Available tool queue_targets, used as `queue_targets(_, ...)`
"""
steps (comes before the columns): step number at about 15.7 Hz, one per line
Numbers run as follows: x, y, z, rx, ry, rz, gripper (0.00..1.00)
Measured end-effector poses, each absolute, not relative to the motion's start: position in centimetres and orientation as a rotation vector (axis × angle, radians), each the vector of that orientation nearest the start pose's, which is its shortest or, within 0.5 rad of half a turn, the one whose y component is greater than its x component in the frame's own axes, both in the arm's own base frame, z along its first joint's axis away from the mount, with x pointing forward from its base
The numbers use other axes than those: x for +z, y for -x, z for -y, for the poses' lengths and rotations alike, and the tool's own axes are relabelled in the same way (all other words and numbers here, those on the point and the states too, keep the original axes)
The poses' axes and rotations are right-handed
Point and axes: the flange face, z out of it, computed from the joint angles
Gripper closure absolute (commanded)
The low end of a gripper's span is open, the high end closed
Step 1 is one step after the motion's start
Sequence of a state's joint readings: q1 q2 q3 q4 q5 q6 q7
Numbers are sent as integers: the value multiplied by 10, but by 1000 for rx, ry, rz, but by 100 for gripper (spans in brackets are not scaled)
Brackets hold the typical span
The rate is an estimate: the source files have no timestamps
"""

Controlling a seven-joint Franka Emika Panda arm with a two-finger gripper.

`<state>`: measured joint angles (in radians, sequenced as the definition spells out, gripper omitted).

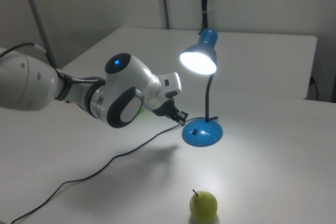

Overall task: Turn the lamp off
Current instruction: 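Press down on the switch on the blue lamp base with the gripper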

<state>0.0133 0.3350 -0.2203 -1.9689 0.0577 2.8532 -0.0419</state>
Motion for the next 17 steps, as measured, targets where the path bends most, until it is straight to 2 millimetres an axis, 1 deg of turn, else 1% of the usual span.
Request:
queue_targets(6,348,-643,134,-909,3115,-298,100)
queue_targets(11,340,-647,139,-906,3122,-308,100)
queue_targets(13,333,-649,141,-895,3128,-310,100)
queue_targets(17,328,-658,146,-902,3134,-314,100)
